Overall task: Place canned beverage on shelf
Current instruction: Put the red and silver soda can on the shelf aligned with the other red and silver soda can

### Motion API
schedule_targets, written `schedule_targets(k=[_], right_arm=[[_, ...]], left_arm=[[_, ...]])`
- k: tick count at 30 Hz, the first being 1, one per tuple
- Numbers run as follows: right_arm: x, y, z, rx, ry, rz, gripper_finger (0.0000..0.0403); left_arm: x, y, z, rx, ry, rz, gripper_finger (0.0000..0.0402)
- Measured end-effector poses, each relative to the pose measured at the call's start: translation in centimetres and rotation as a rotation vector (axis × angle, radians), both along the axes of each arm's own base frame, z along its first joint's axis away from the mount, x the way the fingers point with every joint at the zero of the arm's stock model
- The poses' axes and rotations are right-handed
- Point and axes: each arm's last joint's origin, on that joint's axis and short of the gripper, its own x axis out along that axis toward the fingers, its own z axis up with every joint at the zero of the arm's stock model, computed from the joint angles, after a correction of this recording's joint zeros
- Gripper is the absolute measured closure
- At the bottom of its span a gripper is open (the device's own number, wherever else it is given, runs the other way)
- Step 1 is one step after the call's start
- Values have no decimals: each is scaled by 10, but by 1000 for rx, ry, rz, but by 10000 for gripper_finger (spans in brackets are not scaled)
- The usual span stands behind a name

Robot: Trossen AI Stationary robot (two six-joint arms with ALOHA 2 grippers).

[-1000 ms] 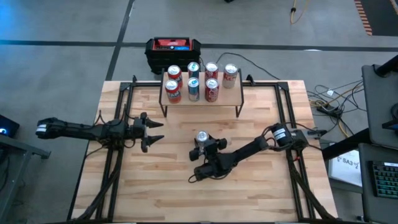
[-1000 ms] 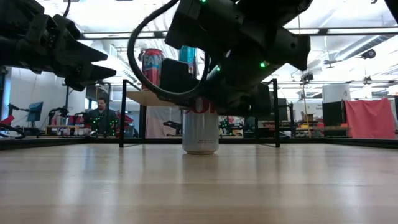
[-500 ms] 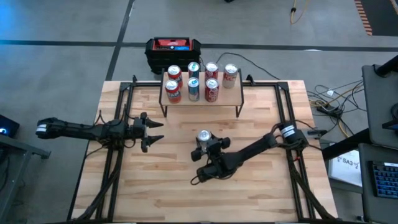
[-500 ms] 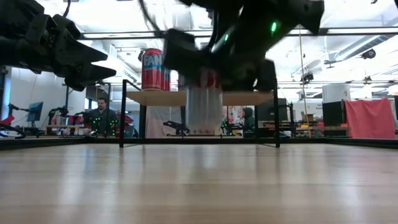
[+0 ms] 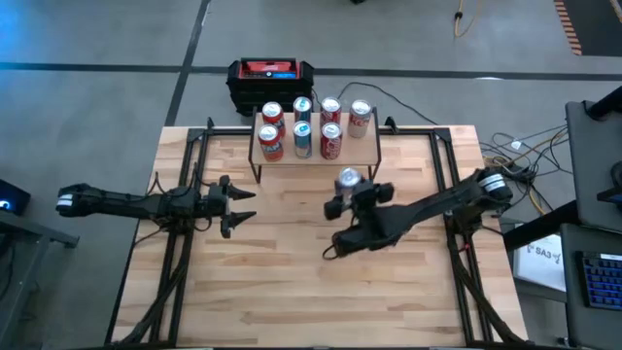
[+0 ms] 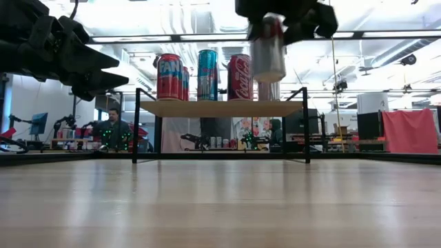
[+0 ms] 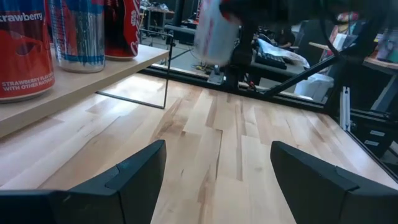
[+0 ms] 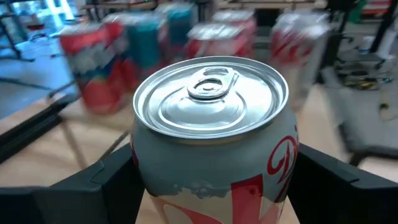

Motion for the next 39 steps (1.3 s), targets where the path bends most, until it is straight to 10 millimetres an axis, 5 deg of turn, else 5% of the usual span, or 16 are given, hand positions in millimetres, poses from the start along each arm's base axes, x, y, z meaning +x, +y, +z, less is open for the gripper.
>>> schedule_targets(k=[10,22,39], right_arm=[[-31,-44,29,-19,37,-126,106],[-41,-74,-5,-101,-53,-274,106],[-17,-108,-4,-56,25,-293,96]], left_arm=[[0,0,0,0,0,0,127],[0,0,0,0,0,0,127],[0,0,0,0,0,0,127]])
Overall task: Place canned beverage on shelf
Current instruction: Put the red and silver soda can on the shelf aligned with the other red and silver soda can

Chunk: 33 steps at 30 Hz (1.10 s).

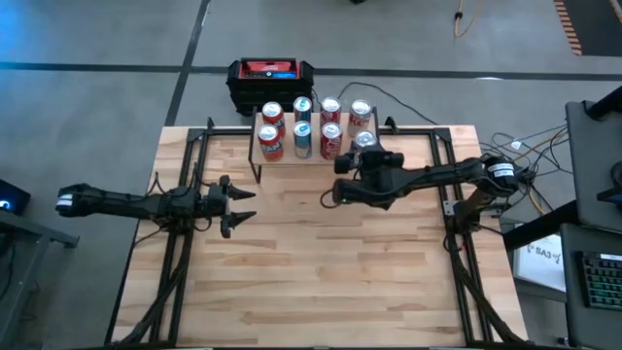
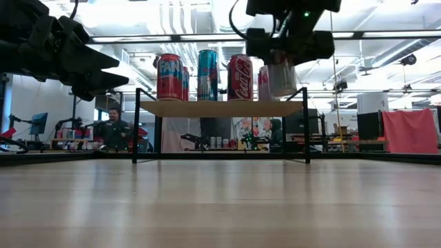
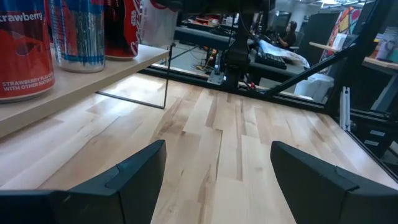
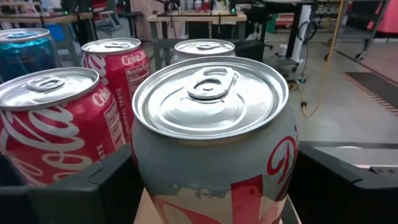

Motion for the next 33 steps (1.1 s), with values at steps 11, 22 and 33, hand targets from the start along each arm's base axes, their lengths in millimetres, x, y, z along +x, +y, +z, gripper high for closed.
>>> schedule_targets(k=[11,22,33], right_arm=[[6,-12,1,45,-32,0,95],[7,-19,2,55,-54,-8,95],[8,-27,-1,92,-76,-13,94]], left_arm=[[0,0,0,0,0,1,127],[0,0,0,0,0,0,127],[0,0,0,0,0,0,127]])
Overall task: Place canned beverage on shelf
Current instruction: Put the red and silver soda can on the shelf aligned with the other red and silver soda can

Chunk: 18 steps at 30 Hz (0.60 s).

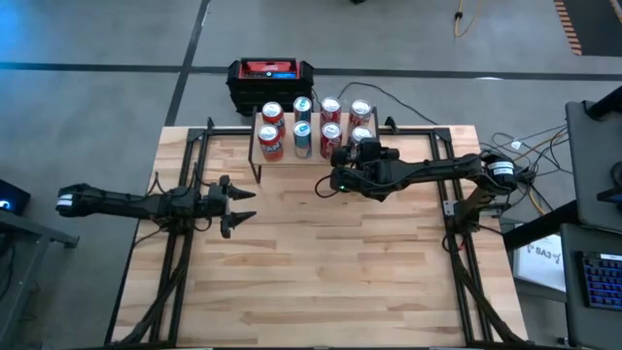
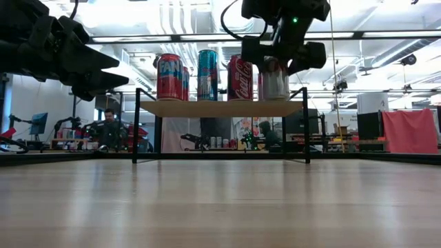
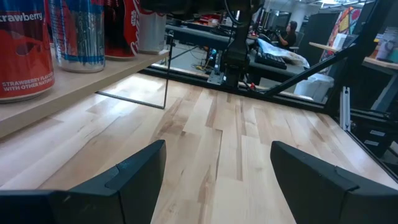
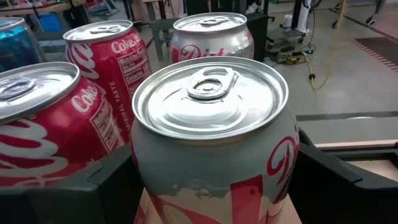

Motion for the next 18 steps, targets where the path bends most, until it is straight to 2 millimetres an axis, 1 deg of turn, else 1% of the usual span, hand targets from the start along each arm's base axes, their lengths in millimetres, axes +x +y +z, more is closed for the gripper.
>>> schedule_targets(k=[10,18], right_arm=[[0,-2,0,-3,-3,-3,93],[0,-3,1,-7,-8,-9,57]], left_arm=[[0,0,0,0,0,0,127],[0,0,0,0,0,0,127]])
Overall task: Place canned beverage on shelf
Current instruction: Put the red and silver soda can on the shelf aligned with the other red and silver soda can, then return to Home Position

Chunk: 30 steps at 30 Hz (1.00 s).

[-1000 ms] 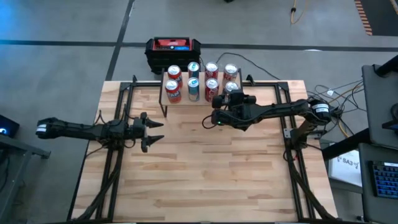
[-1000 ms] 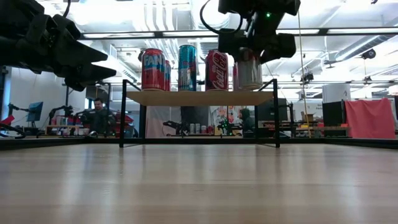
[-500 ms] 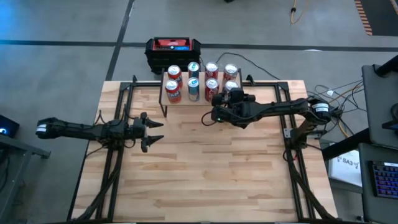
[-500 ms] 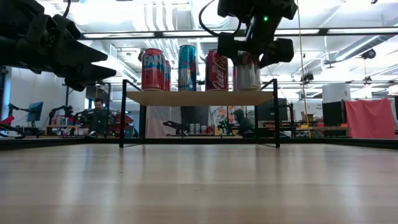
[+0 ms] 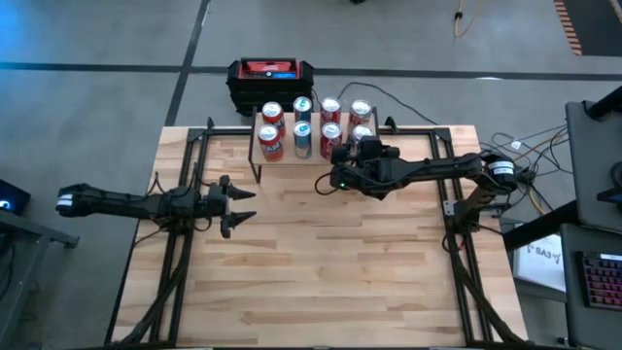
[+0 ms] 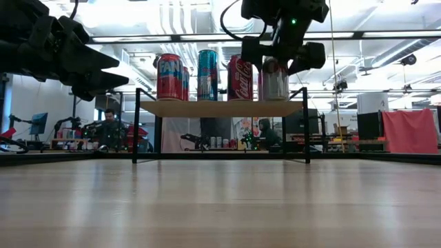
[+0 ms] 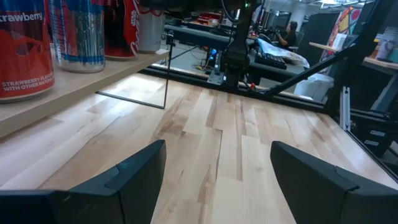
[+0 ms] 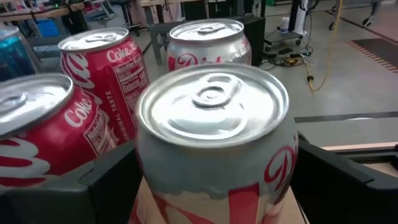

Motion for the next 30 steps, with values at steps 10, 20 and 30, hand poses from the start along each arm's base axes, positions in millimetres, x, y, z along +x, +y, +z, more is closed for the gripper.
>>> schedule_targets(k=[10,20,30], right_arm=[[0,0,0,3,-9,2,46],[-4,10,-5,71,-57,5,46],[-10,26,-8,91,-60,13,46]], left_arm=[[0,0,0,0,0,0,127],[0,0,0,0,0,0,127],[0,0,0,0,0,0,127]])
